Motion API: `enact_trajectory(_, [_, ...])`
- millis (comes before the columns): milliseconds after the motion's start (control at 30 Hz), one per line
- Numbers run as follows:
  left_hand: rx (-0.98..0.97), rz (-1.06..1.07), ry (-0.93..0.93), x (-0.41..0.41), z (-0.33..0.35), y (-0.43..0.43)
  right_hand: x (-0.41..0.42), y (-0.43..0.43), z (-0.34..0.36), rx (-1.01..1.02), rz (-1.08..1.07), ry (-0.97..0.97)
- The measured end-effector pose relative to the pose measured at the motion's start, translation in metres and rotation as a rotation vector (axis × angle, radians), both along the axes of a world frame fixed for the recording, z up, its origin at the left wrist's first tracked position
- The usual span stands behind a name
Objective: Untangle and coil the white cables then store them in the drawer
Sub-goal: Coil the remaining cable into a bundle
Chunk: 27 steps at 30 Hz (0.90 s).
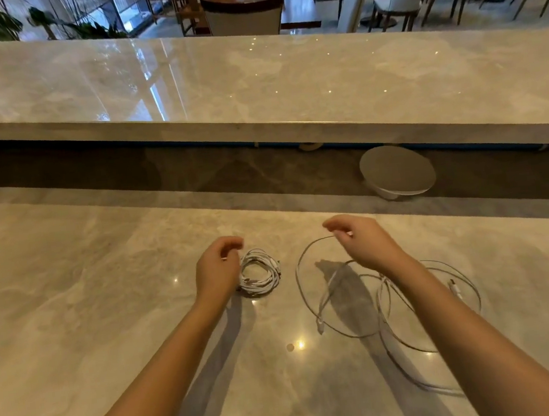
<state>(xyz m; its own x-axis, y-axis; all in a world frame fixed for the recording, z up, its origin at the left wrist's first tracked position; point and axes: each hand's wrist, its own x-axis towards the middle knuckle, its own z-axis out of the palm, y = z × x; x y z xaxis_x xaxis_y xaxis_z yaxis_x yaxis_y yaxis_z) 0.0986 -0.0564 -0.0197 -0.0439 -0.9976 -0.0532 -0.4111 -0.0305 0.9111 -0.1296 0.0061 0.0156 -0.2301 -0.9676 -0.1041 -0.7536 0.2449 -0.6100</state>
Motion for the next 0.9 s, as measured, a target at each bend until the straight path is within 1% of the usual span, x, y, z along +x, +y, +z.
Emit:
enact_trajectory(67, [0.007, -0.188, 0.011, -0.023, 0.001, 0.025, -0.025, 0.016, -0.009, 0.133, 0.055, 0.165])
enact_trajectory(100, [0.037, -0.323, -0.008, -0.037, -0.002, 0.039, -0.033, 0.024, -0.017, 0.223, 0.107, 0.236])
enact_trajectory(133, [0.063, -0.456, -0.068, -0.052, -0.009, 0.052, -0.037, 0.032, -0.025, 0.29, 0.161, 0.278])
enact_trajectory(167, [0.085, -0.565, -0.147, -0.065, -0.016, 0.063, -0.038, 0.04, -0.031, 0.313, 0.195, 0.281])
enact_trajectory(200, [0.111, -0.627, -0.197, -0.077, -0.023, 0.073, -0.038, 0.047, -0.036, 0.286, 0.201, 0.251])
enact_trajectory(233, [0.156, -0.642, -0.186, -0.086, -0.028, 0.08, -0.038, 0.052, -0.038, 0.225, 0.188, 0.21])
enact_trajectory(300, [0.276, -0.6, -0.021, -0.096, -0.027, 0.088, -0.039, 0.059, -0.038, 0.078, 0.14, 0.125])
enact_trajectory(333, [0.282, -0.551, 0.054, -0.098, -0.024, 0.09, -0.041, 0.061, -0.035, 0.019, 0.111, 0.069])
enact_trajectory(367, [0.258, -0.51, 0.098, -0.098, -0.016, 0.089, -0.044, 0.064, -0.03, -0.022, 0.079, 0.006])
enact_trajectory(433, [0.18, -0.46, 0.128, -0.096, 0.004, 0.083, -0.051, 0.069, -0.017, -0.062, 0.007, -0.105])
enact_trajectory(500, [0.141, -0.426, 0.156, -0.095, 0.031, 0.075, -0.057, 0.074, -0.001, -0.11, -0.046, -0.161])
enact_trajectory(567, [0.138, -0.422, 0.223, -0.094, 0.059, 0.07, -0.06, 0.079, 0.015, -0.139, -0.07, -0.212])
enact_trajectory(633, [0.138, -0.447, 0.313, -0.094, 0.084, 0.069, -0.061, 0.085, 0.03, -0.131, -0.05, -0.26])
enact_trajectory(733, [0.181, -0.521, 0.51, -0.092, 0.113, 0.068, -0.061, 0.094, 0.048, -0.137, 0.012, -0.325])
enact_trajectory(833, [0.286, -0.666, 0.73, -0.09, 0.13, 0.068, -0.059, 0.098, 0.065, -0.301, -0.082, -0.493])
enact_trajectory(867, [0.3, -0.72, 0.792, -0.089, 0.135, 0.069, -0.059, 0.098, 0.072, -0.36, -0.112, -0.498])
enact_trajectory(900, [0.292, -0.768, 0.839, -0.088, 0.141, 0.07, -0.058, 0.097, 0.078, -0.399, -0.119, -0.457])
